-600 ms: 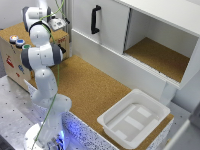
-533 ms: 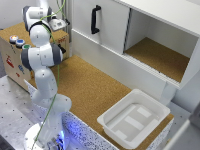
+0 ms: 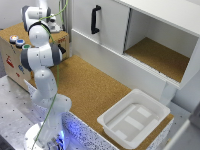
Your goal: Push right the purple block
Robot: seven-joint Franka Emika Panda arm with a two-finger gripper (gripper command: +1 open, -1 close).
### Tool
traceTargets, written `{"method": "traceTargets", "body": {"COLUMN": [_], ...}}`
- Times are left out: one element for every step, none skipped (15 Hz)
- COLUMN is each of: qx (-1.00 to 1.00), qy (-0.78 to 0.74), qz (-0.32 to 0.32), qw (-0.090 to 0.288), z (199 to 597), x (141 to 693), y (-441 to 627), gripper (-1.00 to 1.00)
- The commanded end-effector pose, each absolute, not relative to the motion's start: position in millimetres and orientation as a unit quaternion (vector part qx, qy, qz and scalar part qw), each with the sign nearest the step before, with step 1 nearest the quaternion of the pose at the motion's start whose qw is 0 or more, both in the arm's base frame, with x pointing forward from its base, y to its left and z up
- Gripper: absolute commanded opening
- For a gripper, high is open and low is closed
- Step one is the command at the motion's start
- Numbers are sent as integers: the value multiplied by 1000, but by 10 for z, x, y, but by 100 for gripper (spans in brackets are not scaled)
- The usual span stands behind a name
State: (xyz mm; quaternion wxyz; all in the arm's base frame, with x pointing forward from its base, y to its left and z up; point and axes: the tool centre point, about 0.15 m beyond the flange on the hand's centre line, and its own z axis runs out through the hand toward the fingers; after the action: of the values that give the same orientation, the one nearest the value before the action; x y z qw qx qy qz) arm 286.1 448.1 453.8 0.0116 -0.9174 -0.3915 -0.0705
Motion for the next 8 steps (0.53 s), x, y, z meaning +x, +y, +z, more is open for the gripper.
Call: {"method": "traceTargets", "body": {"qx": [-966,-970,-972,-974,-977,-980,-982,-985], "qy": [-245,-227,-219,-205,-185,-164,-157,-150], "qz": [-51,-50,-50,-54,-59,-61,-54,-54], "qw": [-67,-77,-73,-78,-86,-91,-87,-71], "z": [4609,4626,4632,4658,4683,4692,4675,4652], "x": [2915,2977,3055,3122,3197,3256,3323,3379], "y": [4837,4849,4835,4800,4761,4721,4706,4688], "gripper": [-100,-100,-100,-100,-100,-100,-100,-100]}}
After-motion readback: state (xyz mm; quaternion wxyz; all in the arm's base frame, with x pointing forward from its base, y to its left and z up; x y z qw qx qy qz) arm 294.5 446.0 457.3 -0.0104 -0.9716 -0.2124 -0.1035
